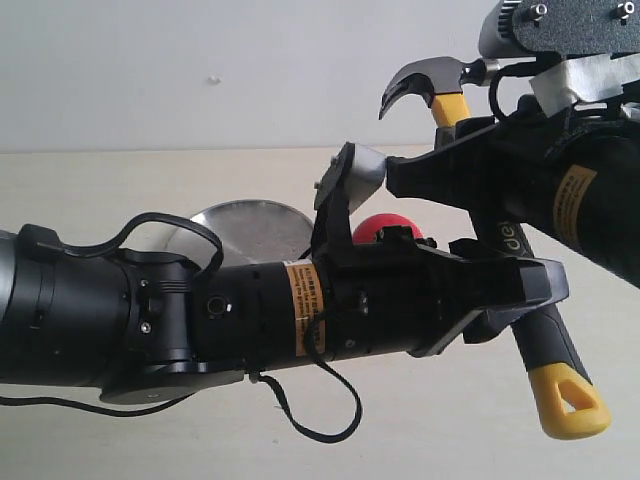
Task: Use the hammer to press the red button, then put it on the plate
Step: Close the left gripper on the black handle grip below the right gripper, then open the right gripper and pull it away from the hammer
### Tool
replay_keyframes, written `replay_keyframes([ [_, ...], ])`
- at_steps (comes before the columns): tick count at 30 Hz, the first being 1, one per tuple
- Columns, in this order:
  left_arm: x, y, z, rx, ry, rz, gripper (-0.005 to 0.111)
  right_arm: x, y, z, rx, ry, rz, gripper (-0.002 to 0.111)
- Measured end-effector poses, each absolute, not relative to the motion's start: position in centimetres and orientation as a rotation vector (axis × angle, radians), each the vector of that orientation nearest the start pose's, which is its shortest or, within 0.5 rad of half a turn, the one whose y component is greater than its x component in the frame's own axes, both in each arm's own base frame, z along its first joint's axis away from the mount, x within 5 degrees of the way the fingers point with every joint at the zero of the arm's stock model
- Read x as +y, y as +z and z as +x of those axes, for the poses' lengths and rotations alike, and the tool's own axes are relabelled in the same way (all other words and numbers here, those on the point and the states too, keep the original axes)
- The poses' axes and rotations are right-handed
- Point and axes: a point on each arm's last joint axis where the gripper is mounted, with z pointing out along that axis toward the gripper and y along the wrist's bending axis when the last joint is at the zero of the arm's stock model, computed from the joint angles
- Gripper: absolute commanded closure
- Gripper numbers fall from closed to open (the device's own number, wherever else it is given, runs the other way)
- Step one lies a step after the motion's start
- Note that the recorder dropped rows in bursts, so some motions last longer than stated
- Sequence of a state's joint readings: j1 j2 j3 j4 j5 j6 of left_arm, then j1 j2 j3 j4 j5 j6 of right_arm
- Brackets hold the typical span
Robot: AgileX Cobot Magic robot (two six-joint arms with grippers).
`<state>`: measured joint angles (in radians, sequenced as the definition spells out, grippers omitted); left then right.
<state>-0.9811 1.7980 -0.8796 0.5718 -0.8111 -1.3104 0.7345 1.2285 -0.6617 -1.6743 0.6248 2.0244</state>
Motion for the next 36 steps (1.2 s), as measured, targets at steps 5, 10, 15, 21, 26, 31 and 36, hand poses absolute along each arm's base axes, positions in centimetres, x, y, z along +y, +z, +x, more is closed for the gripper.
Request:
replay_keyframes([
  [5, -32.7, 20.9, 17.6, 1.952, -1.647, 0.456, 0.107, 12.3, 27.6, 21.5, 1.906, 0.104, 0.013, 0.095],
  [10, -32.7, 20.9, 17.6, 1.954, -1.64, 0.464, 0.107, 12.3, 27.6, 21.5, 1.907, 0.103, 0.013, 0.066],
  [15, -32.7, 20.6, 17.6, 1.969, -1.612, 0.478, 0.107, 12.1, 27.6, 21.5, 1.901, 0.079, 0.011, 0.046],
  [21, -32.2, 20.5, 18.4, 1.967, -1.576, 0.479, 0.107, 12.0, 27.5, 21.5, 1.916, 0.071, 0.023, 0.04],
  [26, -31.3, 20.2, 19.9, 2.0, -1.507, 0.432, 0.107, 11.9, 27.2, 21.4, 1.954, 0.04, 0.006, 0.04],
  [31, -30.6, 19.9, 20.9, 2.018, -1.456, 0.405, 0.107, 11.3, 27.0, 21.3, 1.977, -0.041, 0.019, 0.04],
  [36, -29.9, 19.2, 21.8, 2.052, -1.39, 0.41, 0.107, 10.8, 27.0, 21.1, 1.996, -0.109, 0.021, 0.04],
])
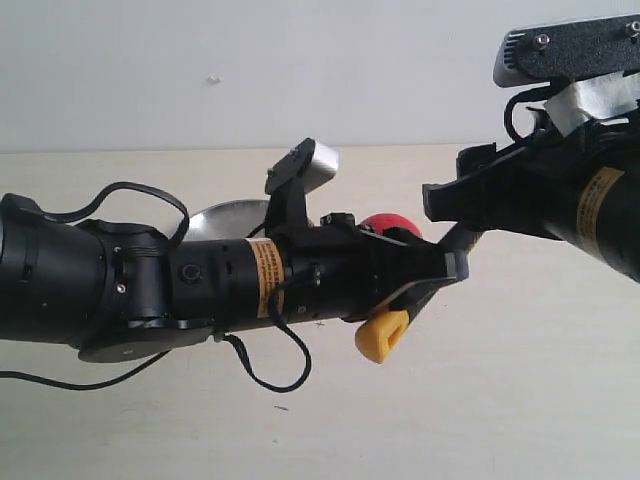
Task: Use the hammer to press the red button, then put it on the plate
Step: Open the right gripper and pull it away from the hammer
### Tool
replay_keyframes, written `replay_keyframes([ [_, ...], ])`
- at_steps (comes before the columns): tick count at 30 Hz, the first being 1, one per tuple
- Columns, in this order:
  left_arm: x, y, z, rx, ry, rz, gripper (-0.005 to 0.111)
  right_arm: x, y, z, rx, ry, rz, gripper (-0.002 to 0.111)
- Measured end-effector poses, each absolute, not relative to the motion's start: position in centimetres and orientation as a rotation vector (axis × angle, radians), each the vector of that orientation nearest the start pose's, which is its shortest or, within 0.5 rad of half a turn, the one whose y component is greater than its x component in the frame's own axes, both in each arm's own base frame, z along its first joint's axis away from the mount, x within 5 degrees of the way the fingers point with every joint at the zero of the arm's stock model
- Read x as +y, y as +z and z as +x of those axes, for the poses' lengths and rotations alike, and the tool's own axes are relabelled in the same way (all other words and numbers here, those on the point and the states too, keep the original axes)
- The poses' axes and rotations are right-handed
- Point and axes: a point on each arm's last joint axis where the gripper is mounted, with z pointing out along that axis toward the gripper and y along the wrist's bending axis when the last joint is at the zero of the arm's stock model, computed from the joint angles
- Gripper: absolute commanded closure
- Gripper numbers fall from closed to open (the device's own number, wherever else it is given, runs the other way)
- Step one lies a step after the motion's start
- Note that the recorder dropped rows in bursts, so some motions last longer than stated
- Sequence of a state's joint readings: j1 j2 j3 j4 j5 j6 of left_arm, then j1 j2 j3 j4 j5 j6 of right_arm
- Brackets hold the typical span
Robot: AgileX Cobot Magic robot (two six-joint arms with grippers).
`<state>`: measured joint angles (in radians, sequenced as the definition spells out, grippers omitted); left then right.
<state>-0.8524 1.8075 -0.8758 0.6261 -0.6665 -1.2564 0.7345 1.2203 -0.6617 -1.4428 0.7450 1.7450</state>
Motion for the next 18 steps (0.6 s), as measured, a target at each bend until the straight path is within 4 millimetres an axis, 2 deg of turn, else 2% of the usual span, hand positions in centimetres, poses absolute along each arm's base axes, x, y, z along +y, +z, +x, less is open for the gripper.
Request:
replay_keyframes([
  [6, -28.6, 19.1, 23.5, 2.072, -1.337, 0.317, 0.107, 10.0, 28.5, 20.2, 1.959, -0.076, 0.039, 0.04],
  [11, -28.5, 19.0, 23.5, 2.076, -1.331, 0.311, 0.107, 9.2, 29.8, 19.3, 1.927, -0.05, 0.048, 0.04],
  [18, -28.5, 19.0, 23.5, 2.074, -1.322, 0.333, 0.107, 8.5, 30.1, 18.3, 1.98, -0.05, 0.033, 0.04],
])
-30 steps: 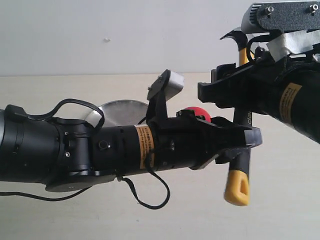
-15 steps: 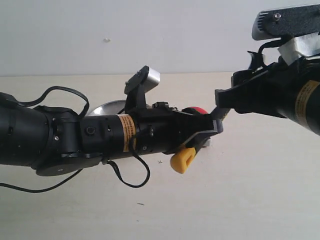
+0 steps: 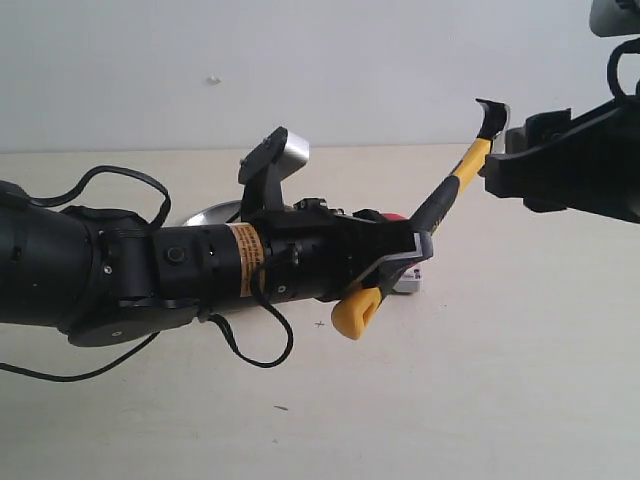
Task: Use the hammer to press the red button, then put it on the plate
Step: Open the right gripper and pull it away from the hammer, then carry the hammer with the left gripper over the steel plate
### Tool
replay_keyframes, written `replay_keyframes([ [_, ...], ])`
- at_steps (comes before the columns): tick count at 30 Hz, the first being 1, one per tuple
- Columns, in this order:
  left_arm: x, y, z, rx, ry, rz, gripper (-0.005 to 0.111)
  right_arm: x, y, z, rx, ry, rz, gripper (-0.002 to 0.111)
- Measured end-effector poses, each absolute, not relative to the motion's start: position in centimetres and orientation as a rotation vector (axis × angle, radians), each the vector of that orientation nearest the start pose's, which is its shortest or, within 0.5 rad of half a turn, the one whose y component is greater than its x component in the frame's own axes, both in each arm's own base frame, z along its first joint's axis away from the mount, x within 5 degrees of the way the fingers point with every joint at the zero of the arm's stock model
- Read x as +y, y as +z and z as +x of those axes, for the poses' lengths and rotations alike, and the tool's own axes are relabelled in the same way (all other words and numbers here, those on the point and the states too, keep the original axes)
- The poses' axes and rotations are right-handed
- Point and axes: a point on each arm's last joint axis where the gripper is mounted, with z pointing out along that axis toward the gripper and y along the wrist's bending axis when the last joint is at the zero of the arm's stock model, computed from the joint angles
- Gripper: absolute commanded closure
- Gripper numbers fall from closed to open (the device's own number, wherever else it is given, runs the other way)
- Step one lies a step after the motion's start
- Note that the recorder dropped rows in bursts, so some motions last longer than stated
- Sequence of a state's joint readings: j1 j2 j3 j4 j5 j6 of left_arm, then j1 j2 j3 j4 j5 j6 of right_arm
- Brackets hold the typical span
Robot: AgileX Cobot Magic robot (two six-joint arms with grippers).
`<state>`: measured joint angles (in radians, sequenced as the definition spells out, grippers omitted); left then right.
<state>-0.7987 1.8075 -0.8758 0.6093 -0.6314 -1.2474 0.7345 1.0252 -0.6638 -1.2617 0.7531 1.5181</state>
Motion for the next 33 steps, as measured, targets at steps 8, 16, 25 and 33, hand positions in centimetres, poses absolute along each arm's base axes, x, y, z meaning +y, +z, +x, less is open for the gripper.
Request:
replay_keyframes([
  [8, -27.7, 18.9, 24.2, 2.078, -1.264, 0.384, 0.107, 7.6, 28.2, 17.1, 2.048, -0.068, 0.024, 0.041],
  [16, -26.1, 19.8, 25.2, 2.074, -1.196, 0.404, 0.107, 5.5, 25.1, 14.9, 2.063, -0.071, 0.073, 0.041],
  [25, -24.6, 19.3, 26.1, 2.114, -1.114, 0.388, 0.107, 3.8, 22.4, 12.2, 2.053, 0.043, 0.074, 0.041],
  [33, -21.3, 17.4, 26.3, 2.142, -1.142, 0.285, 0.107, 3.1, 20.4, 11.3, 2.088, 0.054, 0.103, 0.041],
])
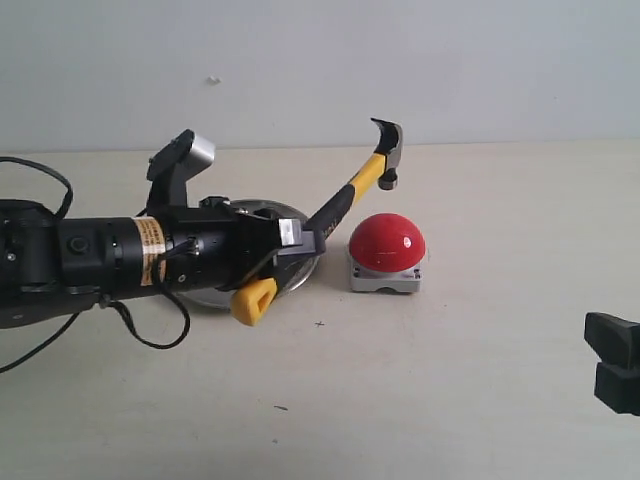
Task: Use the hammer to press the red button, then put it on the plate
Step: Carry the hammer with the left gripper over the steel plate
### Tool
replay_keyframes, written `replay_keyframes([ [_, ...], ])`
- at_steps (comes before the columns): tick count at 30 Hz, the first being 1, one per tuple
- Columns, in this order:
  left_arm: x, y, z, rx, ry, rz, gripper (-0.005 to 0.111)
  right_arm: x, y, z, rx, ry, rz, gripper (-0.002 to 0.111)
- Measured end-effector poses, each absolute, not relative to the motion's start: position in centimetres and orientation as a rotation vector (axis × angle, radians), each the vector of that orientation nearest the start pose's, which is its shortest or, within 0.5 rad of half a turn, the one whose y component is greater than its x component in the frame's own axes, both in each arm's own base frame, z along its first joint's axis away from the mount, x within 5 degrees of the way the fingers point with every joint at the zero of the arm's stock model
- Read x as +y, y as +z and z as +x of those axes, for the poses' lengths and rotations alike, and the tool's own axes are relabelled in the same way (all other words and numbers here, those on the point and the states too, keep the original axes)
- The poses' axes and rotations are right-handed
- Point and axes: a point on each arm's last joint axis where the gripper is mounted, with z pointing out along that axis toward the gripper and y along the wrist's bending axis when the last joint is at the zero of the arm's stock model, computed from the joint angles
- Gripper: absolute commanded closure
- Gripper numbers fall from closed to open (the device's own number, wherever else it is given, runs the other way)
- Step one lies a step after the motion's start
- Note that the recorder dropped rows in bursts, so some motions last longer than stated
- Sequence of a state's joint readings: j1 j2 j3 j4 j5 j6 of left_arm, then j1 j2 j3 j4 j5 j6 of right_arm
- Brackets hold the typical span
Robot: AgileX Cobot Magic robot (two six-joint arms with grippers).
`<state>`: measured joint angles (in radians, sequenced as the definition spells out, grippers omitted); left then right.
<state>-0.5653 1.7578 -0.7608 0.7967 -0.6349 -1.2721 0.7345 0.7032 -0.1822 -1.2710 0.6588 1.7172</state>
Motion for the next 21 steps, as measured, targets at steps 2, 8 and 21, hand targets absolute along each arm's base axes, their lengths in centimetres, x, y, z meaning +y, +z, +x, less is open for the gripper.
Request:
replay_keyframes([
  [2, -20.9, 17.2, 26.3, 2.141, -1.156, 0.273, 0.107, 3.1, 20.4, 11.3, 2.09, 0.066, 0.105, 0.041],
  [8, -20.7, 17.1, 25.4, 2.119, -1.262, 0.281, 0.107, 3.4, 20.4, 11.3, 2.091, 0.099, 0.09, 0.041],
  [21, -18.2, 19.4, 20.6, 2.003, -1.303, 0.365, 0.107, 2.6, 18.7, 10.7, 2.019, 0.125, 0.113, 0.078],
])
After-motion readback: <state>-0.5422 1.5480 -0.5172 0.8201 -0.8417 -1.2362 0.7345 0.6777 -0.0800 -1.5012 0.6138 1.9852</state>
